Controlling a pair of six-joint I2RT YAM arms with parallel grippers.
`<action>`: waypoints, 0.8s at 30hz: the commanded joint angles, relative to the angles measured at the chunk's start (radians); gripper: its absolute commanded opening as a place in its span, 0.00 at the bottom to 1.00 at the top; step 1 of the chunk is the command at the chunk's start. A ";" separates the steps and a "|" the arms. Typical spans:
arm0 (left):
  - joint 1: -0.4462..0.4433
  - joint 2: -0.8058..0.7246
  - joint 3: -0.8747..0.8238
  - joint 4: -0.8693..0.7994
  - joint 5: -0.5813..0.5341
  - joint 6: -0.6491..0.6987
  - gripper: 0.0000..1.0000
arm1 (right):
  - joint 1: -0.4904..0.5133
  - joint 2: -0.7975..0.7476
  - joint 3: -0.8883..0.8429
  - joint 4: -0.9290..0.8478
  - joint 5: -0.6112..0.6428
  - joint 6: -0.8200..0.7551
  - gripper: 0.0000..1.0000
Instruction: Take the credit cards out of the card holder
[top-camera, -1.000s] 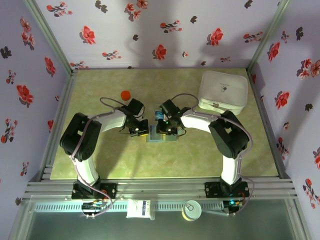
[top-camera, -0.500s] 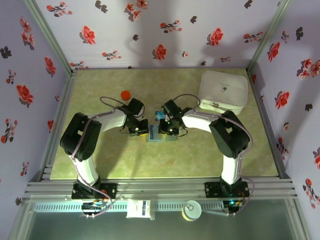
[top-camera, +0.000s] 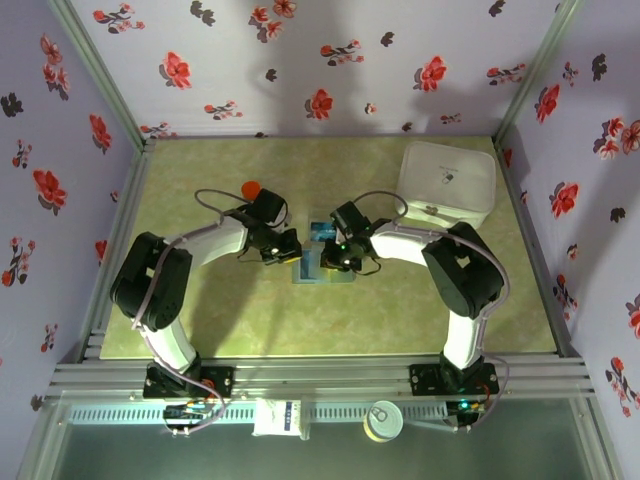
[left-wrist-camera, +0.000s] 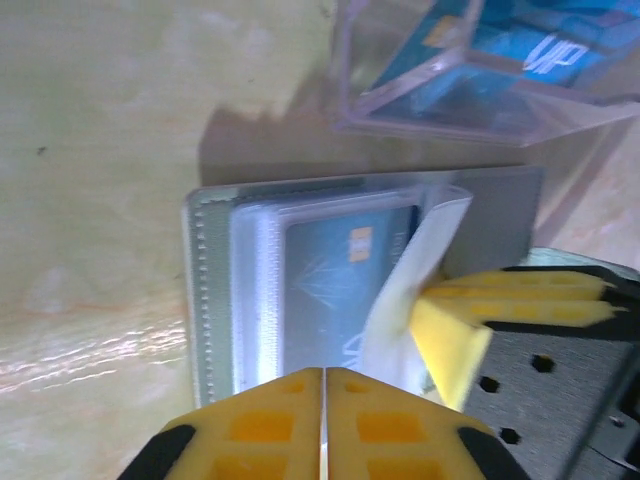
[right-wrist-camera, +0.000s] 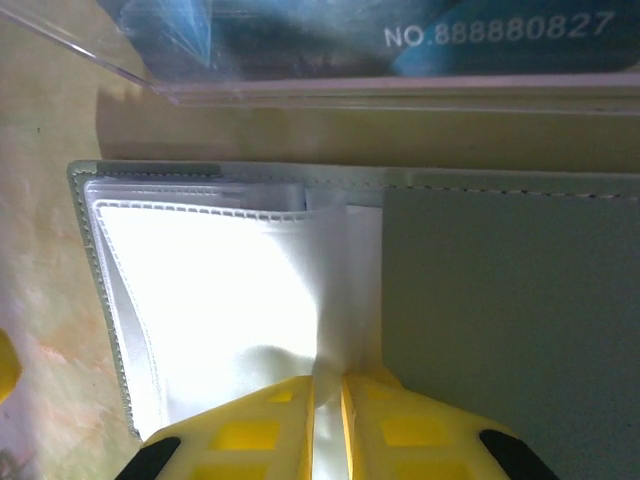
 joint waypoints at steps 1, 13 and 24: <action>-0.011 -0.026 -0.004 0.051 0.058 -0.055 0.12 | -0.014 -0.024 -0.034 0.014 -0.010 0.022 0.17; -0.045 0.049 -0.003 0.113 0.095 -0.088 0.29 | -0.029 -0.026 -0.060 0.045 -0.036 0.027 0.17; -0.048 0.100 0.011 0.101 0.102 -0.091 0.32 | -0.031 -0.031 -0.063 0.043 -0.042 0.031 0.17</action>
